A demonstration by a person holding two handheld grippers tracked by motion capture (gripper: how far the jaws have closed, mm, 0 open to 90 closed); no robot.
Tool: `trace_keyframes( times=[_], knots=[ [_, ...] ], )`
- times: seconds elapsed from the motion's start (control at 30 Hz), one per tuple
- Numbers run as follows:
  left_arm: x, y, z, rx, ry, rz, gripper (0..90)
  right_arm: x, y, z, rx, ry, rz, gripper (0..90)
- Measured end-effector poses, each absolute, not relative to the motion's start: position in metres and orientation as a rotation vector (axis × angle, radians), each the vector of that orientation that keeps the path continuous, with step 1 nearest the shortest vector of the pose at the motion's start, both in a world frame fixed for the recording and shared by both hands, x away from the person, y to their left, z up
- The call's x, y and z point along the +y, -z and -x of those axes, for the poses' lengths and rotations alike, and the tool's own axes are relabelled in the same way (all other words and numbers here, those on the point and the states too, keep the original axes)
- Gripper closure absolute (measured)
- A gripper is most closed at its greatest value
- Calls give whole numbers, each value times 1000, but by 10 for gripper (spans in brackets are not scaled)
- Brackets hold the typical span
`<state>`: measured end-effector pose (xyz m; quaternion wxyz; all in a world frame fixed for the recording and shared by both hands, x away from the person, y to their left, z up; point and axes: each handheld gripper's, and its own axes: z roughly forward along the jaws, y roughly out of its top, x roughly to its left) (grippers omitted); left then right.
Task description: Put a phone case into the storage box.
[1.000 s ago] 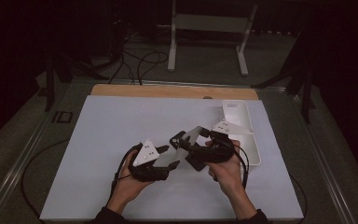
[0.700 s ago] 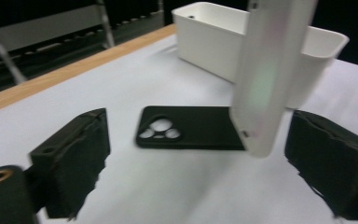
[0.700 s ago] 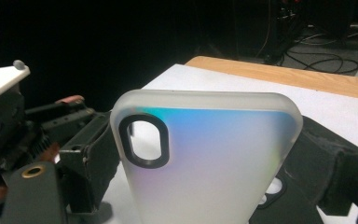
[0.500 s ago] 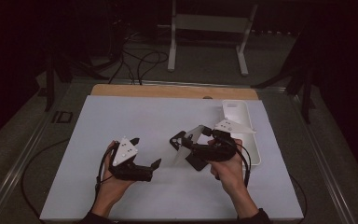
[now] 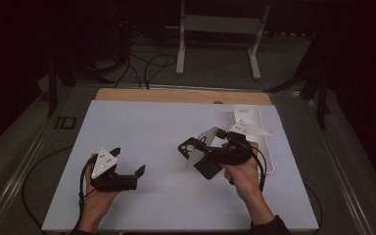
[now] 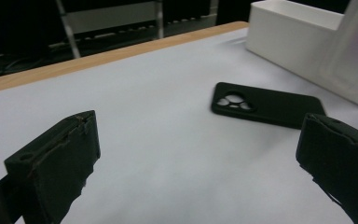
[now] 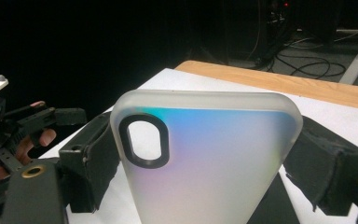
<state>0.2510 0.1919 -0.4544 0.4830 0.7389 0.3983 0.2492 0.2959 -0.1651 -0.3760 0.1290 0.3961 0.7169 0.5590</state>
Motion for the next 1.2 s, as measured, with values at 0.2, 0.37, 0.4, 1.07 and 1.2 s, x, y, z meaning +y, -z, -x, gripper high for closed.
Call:
trace_keyframes(
  times=[0.2,0.37,0.4,1.07,1.2],
  knots=[
    [206,464,-246,1013,-634,-1786,2,-167,374,-300,2078,-1603,-1145,169],
    [219,471,-241,1042,-648,-1767,2,-171,369,-304,2067,-1586,-1145,169],
    [221,473,-241,1046,-648,-1766,2,-172,368,-305,2061,-1585,-1145,169],
    [231,483,-240,1084,-676,-1769,2,-188,353,-332,2005,-1523,-1174,169],
    [230,483,-239,1087,-678,-1760,2,-191,351,-336,1991,-1518,-1183,169]
  ],
)
